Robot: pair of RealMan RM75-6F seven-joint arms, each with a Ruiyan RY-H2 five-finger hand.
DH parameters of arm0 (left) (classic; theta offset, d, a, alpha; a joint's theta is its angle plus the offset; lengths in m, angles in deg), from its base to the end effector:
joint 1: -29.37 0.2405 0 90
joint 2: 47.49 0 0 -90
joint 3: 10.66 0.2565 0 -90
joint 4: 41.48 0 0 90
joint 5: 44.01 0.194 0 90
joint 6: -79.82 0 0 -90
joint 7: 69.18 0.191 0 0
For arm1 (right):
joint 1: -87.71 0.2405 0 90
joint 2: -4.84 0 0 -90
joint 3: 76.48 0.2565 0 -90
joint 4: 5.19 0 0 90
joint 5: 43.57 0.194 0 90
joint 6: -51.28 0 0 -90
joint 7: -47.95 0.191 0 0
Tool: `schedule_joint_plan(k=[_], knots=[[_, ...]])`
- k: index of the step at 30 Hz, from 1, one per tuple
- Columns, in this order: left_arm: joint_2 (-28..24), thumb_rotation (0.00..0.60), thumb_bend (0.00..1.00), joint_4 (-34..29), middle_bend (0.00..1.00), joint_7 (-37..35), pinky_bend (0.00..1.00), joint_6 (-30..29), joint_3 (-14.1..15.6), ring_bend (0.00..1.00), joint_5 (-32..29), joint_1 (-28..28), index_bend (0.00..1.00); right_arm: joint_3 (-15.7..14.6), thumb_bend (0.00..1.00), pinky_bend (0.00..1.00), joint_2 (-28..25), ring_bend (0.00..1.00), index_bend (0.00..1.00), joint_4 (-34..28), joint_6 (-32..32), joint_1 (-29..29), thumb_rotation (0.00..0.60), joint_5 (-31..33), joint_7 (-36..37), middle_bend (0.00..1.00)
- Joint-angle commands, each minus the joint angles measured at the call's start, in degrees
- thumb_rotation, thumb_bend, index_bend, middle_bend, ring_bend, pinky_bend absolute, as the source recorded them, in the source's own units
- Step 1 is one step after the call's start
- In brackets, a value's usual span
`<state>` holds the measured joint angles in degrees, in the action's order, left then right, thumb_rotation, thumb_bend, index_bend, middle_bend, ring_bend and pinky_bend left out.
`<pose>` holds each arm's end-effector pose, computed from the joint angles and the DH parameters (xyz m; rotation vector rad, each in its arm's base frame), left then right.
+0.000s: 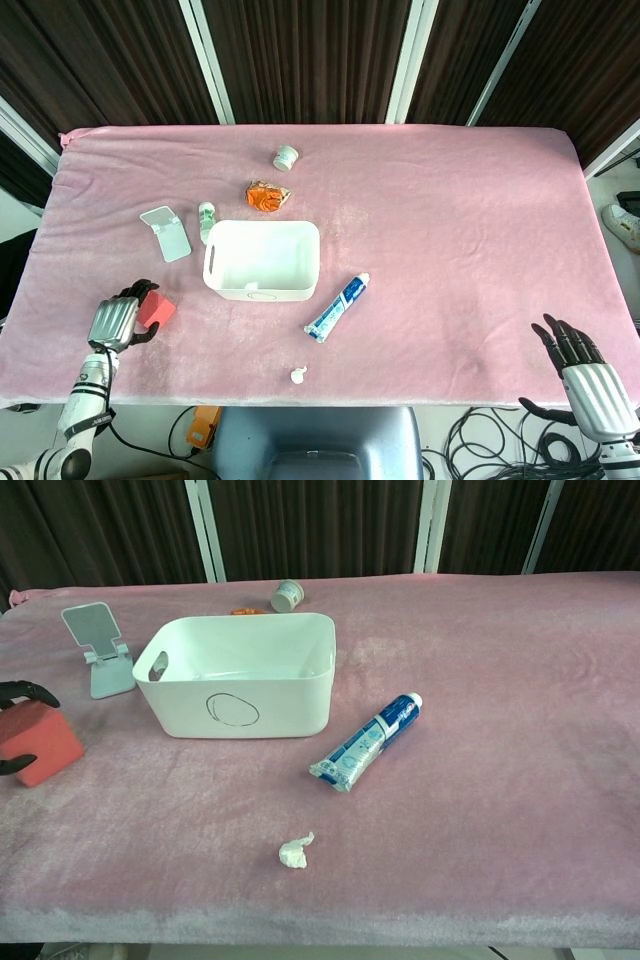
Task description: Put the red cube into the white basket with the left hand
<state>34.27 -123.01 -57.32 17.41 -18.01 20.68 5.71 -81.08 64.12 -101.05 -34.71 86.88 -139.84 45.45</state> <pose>-0.2928 0.3315 0.0491 -1.5103 -1.0963 -0.7389 -0.2987 -0.1681 0.1621 1.5604 -0.9373 0.8027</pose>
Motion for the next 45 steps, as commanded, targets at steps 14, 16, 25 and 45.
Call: schedule_joint_plan(k=[14, 16, 25, 45], knots=[[-3.6, 0.600, 0.47, -16.5, 0.40, 9.5, 0.55, -10.9, -9.1, 0.47, 6.5, -5.5, 0.28, -0.1, 0.10, 0.23, -0.3, 0.01, 0.00, 0.0, -0.1, 0.0, 0.600, -0.1, 0.6, 0.00], [-0.4, 0.600, 0.47, -16.2, 0.40, 11.6, 0.55, -11.3, -10.4, 0.47, 6.0, -7.6, 0.28, -0.2, 0.10, 0.23, -0.5, 0.01, 0.00, 0.0, -0.2, 0.0, 0.600, -0.3, 0.8, 0.00], [12.9, 0.600, 0.45, -10.8, 0.28, 16.7, 0.52, -11.9, -14.5, 0.34, 0.6, -15.3, 0.21, -0.7, 0.10, 0.23, -1.8, 0.01, 0.00, 0.0, 0.0, 0.3, 0.600, -1.1, 3.1, 0.00], [10.0, 0.600, 0.32, -17.3, 0.00, 19.2, 0.20, -12.4, -9.4, 0.00, -1.0, -13.7, 0.00, -1.2, 0.10, 0.23, -2.8, 0.01, 0.00, 0.5, -0.2, 0.6, 0.600, -2.2, 5.1, 0.00]])
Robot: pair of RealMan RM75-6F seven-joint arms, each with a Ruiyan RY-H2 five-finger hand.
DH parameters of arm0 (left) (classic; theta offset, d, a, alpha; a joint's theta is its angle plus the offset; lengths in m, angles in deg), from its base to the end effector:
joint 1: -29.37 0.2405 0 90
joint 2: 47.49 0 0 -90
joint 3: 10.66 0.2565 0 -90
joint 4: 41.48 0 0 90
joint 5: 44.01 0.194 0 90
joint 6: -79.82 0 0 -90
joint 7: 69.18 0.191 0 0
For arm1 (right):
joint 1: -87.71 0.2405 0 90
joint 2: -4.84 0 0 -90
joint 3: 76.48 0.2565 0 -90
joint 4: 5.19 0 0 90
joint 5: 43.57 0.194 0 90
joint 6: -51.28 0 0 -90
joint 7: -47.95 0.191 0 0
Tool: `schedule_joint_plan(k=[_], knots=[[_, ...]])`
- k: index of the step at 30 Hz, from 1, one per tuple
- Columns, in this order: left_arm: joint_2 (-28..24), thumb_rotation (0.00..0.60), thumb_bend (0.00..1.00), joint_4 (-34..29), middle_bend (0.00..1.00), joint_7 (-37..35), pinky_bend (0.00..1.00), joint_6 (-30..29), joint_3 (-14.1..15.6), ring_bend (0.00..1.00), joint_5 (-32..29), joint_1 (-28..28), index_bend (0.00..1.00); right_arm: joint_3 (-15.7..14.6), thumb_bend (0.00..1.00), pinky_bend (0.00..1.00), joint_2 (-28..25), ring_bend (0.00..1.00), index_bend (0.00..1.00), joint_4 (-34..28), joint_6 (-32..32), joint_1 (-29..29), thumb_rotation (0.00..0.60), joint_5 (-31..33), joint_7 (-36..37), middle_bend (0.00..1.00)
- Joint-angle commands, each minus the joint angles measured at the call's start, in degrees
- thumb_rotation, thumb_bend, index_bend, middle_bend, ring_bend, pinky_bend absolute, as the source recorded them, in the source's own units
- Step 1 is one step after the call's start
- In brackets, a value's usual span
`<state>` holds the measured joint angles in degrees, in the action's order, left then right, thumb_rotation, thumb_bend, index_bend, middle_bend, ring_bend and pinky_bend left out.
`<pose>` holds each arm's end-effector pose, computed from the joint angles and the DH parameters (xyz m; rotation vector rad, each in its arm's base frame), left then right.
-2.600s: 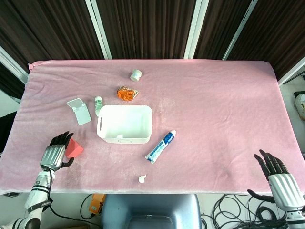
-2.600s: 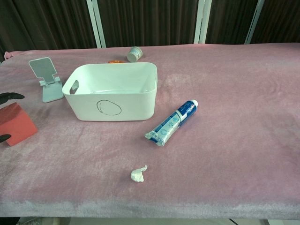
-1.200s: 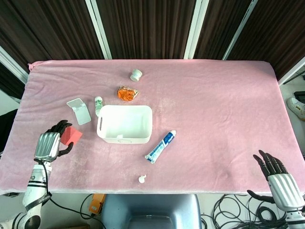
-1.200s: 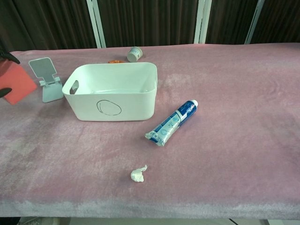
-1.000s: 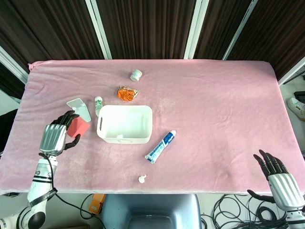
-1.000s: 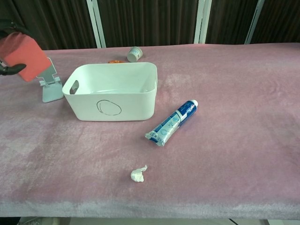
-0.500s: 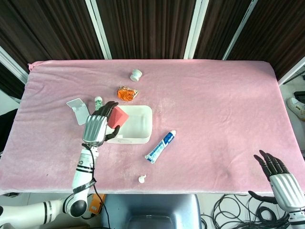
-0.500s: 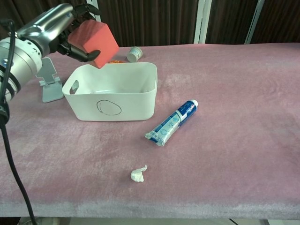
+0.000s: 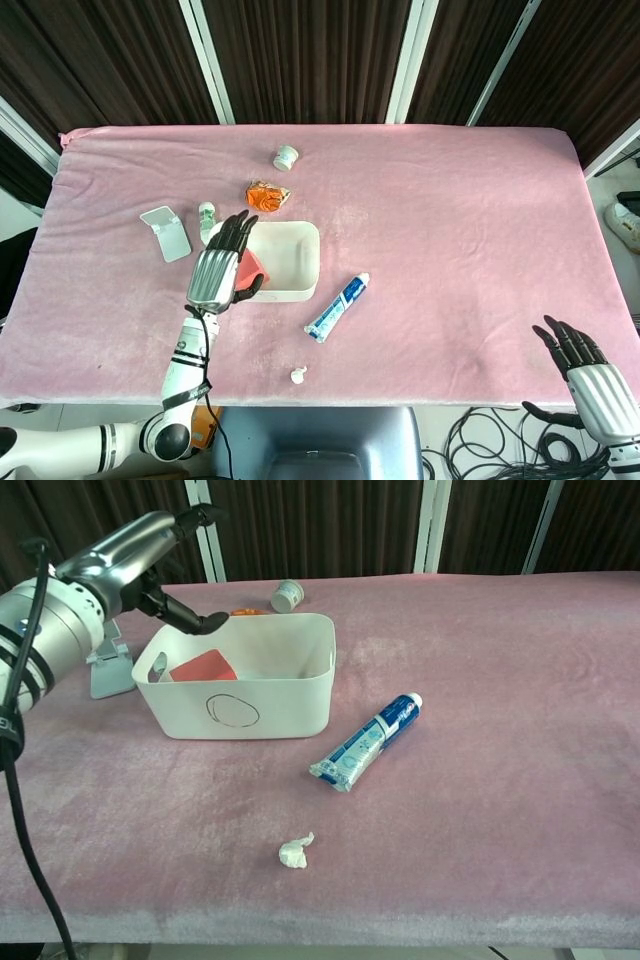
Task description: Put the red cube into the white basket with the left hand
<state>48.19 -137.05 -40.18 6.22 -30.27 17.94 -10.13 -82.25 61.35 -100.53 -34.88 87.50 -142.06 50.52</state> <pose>-0.0788 0.3733 0.0239 -1.5099 -0.9653 -1.2374 -0.2972 -0.1660 0.1715 1.5928 -0.9666 0.8322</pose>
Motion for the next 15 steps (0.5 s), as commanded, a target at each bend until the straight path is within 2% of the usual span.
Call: schedule_joint_plan(k=[1, 5, 8, 10, 13, 15], knots=[[-5.8, 0.600, 0.32, -4.7, 0.00, 3.0, 0.20, -2.0, 4.1, 0.00, 2.4, 3.3, 0.00, 0.0, 0.10, 0.23, 0.0, 0.01, 0.00, 0.0, -0.1, 0.0, 0.600, 0.0, -0.1, 0.00], [-14.9, 0.600, 0.33, -8.4, 0.00, 4.3, 0.20, -6.3, 11.0, 0.00, 8.0, 9.3, 0.00, 0.1, 0.10, 0.23, 0.3, 0.01, 0.00, -0.1, -0.1, -0.2, 0.600, 0.4, -0.5, 0.00], [-21.1, 0.600, 0.34, -8.7, 0.00, 1.8, 0.19, -8.6, 16.6, 0.00, 11.0, 14.4, 0.00, 0.3, 0.10, 0.23, 0.6, 0.01, 0.00, -0.4, -0.1, -0.3, 0.600, 0.8, -1.2, 0.00], [-24.4, 0.600, 0.34, -7.9, 0.00, -2.6, 0.18, -9.2, 20.1, 0.00, 12.8, 17.6, 0.00, 0.4, 0.10, 0.23, 1.0, 0.01, 0.00, -0.4, -0.3, -0.4, 0.600, 0.9, -1.7, 0.00], [-27.0, 0.600, 0.34, -7.0, 0.00, -12.4, 0.18, -9.2, 22.9, 0.00, 14.4, 21.1, 0.00, 0.6, 0.10, 0.23, 1.6, 0.01, 0.00, -0.2, -0.4, -0.4, 0.600, 0.9, -2.4, 0.00], [-27.6, 0.600, 0.34, -4.2, 0.00, -18.4, 0.18, -9.6, 24.2, 0.00, 16.6, 22.9, 0.01, 0.7, 0.10, 0.23, 1.9, 0.01, 0.00, -0.2, -0.3, -0.5, 0.600, 1.1, -3.0, 0.00]])
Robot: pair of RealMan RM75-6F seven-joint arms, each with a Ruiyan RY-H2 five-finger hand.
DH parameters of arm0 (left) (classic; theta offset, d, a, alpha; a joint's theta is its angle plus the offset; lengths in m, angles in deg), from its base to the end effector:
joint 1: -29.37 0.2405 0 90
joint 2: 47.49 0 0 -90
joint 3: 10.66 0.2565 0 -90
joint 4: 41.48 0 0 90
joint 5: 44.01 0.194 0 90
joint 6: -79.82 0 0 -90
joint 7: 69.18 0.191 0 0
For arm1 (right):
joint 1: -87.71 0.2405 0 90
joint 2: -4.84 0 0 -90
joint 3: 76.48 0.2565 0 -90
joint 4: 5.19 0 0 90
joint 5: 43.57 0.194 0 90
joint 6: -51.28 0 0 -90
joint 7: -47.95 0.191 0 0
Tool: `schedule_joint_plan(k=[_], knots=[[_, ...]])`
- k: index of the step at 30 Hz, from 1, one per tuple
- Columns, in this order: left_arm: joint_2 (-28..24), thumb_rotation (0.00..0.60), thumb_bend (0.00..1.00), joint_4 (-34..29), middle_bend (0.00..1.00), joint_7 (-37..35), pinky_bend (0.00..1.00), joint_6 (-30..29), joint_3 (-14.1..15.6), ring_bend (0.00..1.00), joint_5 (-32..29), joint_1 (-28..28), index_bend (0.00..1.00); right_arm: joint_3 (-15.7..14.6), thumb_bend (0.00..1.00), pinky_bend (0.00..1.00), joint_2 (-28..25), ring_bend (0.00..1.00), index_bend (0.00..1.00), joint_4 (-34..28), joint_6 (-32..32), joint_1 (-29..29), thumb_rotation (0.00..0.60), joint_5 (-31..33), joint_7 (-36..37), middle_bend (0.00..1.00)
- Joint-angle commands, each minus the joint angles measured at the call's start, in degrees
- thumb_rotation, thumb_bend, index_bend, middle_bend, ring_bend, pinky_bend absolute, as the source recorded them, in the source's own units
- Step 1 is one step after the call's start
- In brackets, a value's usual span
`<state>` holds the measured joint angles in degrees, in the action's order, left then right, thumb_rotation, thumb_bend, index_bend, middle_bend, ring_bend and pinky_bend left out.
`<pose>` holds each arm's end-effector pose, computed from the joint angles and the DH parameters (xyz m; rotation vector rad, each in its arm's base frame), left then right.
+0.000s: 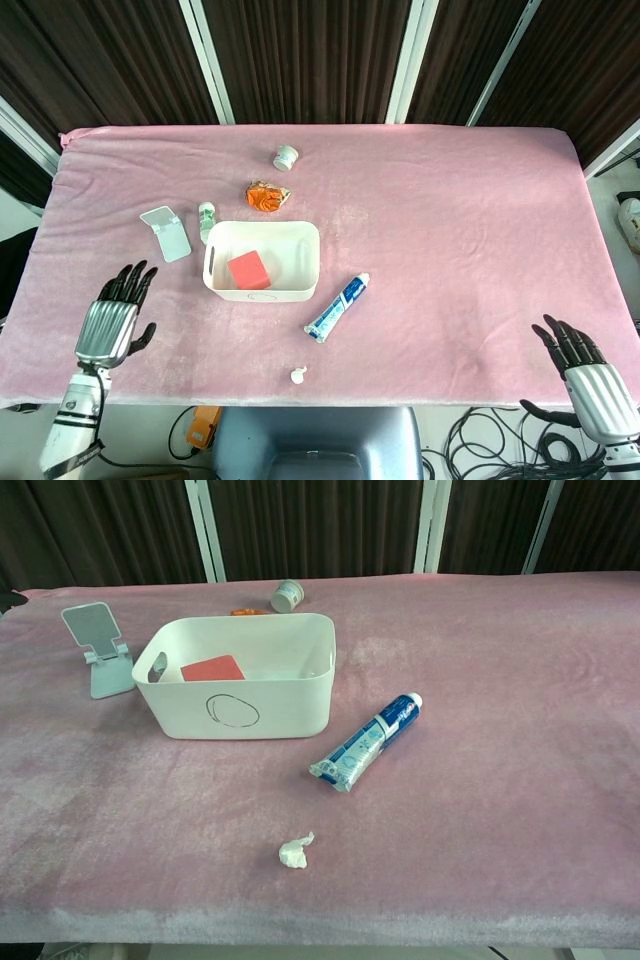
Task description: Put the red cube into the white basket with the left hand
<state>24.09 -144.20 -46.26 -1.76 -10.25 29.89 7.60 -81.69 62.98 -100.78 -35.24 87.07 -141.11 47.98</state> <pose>-0.2286 0.2850 0.1047 -1.5600 -0.8409 -0.8541 -0.2969 -0.1666 0.1666 1.5726 -0.9495 0.8268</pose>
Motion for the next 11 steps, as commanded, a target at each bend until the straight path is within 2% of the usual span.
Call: schedule_joint_plan(k=[1, 4, 7, 11], knots=[[-3.4, 0.600, 0.34, 4.5, 0.00, -14.0, 0.18, -2.0, 4.6, 0.00, 5.6, 5.8, 0.01, 0.1, 0.10, 0.23, 0.4, 0.01, 0.00, 0.1, 0.2, 0.0, 0.600, 0.3, -0.7, 0.00], [-3.5, 0.600, 0.35, 7.6, 0.00, -16.2, 0.18, -2.3, 5.5, 0.00, 7.4, 7.2, 0.00, 0.2, 0.10, 0.23, 0.7, 0.01, 0.00, 0.2, 0.2, 0.1, 0.600, 0.1, -1.2, 0.00], [-3.6, 0.600, 0.35, 7.8, 0.00, -18.6, 0.18, -4.5, 4.8, 0.00, 8.7, 8.6, 0.00, 0.3, 0.10, 0.23, 1.0, 0.01, 0.00, 0.3, 0.2, 0.1, 0.600, 0.3, -1.5, 0.00], [-2.7, 0.600, 0.35, 9.8, 0.00, -16.9, 0.18, -5.9, 4.7, 0.00, 10.6, 9.8, 0.00, 0.2, 0.10, 0.23, 1.0, 0.01, 0.00, 0.3, 0.4, 0.1, 0.600, 0.2, -1.8, 0.00]])
